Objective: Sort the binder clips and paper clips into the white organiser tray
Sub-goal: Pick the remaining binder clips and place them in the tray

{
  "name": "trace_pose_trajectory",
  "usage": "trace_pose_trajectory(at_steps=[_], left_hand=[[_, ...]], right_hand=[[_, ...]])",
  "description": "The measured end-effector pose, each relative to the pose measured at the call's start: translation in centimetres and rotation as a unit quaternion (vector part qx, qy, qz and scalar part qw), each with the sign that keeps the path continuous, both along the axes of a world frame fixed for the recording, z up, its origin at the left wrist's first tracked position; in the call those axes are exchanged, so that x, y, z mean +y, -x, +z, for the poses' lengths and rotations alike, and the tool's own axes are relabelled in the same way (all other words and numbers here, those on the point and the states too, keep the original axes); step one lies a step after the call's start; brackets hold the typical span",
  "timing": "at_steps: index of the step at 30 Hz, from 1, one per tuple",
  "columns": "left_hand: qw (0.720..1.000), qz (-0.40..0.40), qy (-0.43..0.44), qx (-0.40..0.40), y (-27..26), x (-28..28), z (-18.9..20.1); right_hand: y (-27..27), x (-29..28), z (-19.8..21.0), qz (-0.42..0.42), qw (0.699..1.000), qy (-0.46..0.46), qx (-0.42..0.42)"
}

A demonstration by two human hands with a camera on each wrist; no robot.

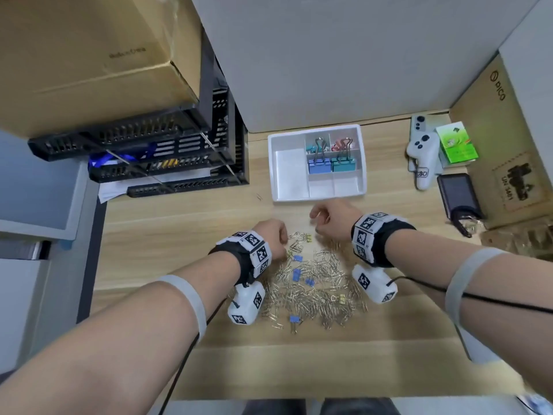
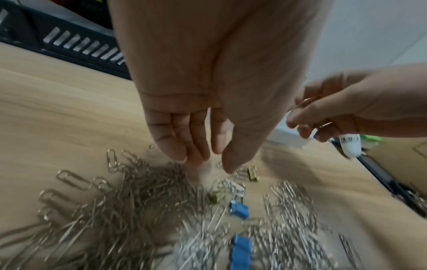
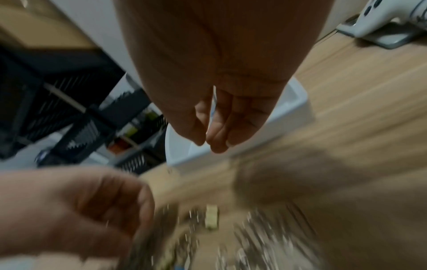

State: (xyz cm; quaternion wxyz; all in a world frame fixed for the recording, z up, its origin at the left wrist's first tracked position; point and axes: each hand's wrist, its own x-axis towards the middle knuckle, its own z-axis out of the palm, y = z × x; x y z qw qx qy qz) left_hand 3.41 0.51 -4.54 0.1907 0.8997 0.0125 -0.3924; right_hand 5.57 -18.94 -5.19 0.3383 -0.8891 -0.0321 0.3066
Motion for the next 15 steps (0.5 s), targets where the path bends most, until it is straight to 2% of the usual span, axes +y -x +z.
trace_pose_trajectory(at_steps=[3, 7, 10, 15], left_hand=[[0.999, -0.021, 0.008, -0.032, 1.0, 0.2, -1.3], [0.997, -0.018, 0.020, -0.072, 2.2, 0.6, -2.4], [0.995, -0.021, 0.020, -0.094, 2.7, 0.5, -3.0], [0.993, -0.014, 0.019, -0.114, 3.2, 0.1, -3.1]], right_hand=[[2.5, 1.2, -2.1, 0.027, 0.999, 0.015, 0.017], [3.5, 2.3, -4.0, 0.023, 0.997, 0.061, -0.033], [3.7, 2.5, -4.1, 0.001, 0.996, 0.078, -0.046], [4.1, 1.2, -3.1, -0.049, 0.997, 0.057, 0.007]])
